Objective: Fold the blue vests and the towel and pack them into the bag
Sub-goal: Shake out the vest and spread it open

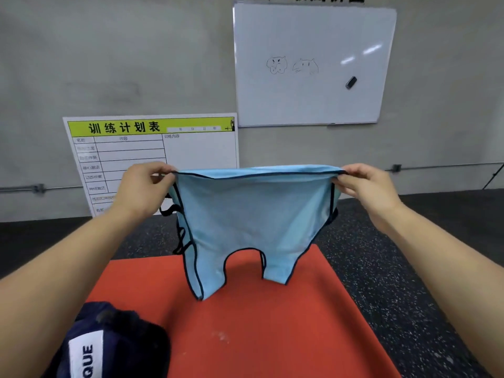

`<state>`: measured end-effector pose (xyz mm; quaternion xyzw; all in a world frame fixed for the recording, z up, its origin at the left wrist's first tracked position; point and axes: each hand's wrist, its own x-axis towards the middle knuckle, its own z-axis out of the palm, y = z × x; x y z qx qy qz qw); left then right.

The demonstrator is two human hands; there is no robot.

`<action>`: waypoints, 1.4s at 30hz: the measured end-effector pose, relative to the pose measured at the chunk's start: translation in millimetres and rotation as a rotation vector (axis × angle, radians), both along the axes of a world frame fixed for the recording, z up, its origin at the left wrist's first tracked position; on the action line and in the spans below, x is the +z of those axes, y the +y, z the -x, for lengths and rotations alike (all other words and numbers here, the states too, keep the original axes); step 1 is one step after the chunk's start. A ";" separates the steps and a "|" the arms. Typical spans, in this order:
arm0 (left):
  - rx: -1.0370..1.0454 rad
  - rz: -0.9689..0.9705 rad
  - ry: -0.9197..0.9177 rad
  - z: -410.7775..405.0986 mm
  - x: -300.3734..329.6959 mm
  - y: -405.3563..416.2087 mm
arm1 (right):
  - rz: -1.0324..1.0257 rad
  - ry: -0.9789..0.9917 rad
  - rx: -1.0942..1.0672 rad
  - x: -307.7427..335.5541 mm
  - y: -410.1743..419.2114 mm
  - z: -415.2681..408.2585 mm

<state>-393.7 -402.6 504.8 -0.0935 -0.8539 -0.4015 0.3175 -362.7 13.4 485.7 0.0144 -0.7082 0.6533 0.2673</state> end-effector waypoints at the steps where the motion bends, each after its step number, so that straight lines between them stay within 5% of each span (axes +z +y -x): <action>1: -0.016 -0.015 -0.010 -8.4 -6.1 -0.6 | -0.028 -0.016 0.000 -6.9 2.2 -9.7; 8: -0.158 -0.008 -0.106 -101.4 -88.5 -16.1 | -0.397 -0.149 0.111 -86.1 24.2 -110.1; 15: -0.279 0.206 -0.313 -206.8 -227.6 -37.3 | -0.597 -0.350 0.249 -215.3 35.9 -206.9; 21: -0.330 0.185 -0.453 -263.1 -312.7 -45.7 | -0.740 -0.473 0.220 -302.6 26.0 -273.1; 42: -0.148 0.348 -0.343 -266.6 -372.6 -35.5 | -0.991 -0.340 0.237 -343.5 21.9 -294.6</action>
